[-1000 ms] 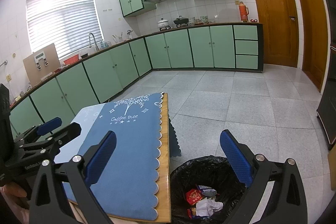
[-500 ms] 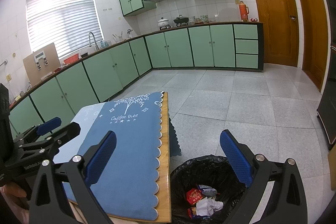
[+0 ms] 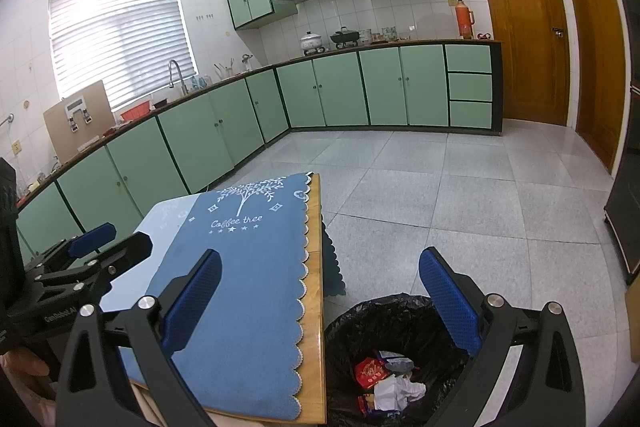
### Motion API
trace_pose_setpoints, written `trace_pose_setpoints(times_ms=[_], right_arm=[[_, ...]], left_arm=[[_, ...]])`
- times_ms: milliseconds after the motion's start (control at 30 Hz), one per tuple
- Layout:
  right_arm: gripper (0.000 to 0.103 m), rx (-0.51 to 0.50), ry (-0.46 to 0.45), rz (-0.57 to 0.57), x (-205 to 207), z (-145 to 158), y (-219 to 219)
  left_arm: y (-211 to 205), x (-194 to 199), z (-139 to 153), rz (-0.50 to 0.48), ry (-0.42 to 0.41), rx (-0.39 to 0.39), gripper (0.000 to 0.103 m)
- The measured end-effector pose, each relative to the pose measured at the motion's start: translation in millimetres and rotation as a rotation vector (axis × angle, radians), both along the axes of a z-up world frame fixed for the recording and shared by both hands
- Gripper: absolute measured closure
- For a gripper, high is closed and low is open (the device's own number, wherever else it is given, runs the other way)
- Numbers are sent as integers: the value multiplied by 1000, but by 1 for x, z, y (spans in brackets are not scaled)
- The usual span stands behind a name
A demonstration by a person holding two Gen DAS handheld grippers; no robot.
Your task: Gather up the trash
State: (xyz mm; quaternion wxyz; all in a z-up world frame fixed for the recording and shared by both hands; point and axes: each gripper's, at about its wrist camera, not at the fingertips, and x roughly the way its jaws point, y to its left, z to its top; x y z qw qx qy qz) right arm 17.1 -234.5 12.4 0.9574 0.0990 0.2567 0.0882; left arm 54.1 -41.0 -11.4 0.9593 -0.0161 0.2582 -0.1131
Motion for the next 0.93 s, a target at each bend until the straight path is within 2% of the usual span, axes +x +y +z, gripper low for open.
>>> trace_pose_setpoints(times_ms=[467,933], right_arm=[[6,-4,13,1,4,-12,-1],[6,-4,17,1,6,-11,-3]], left_arm=[[-1,0,-2,0,4,0,9],[-5,1,-5,5,20,-5,9]])
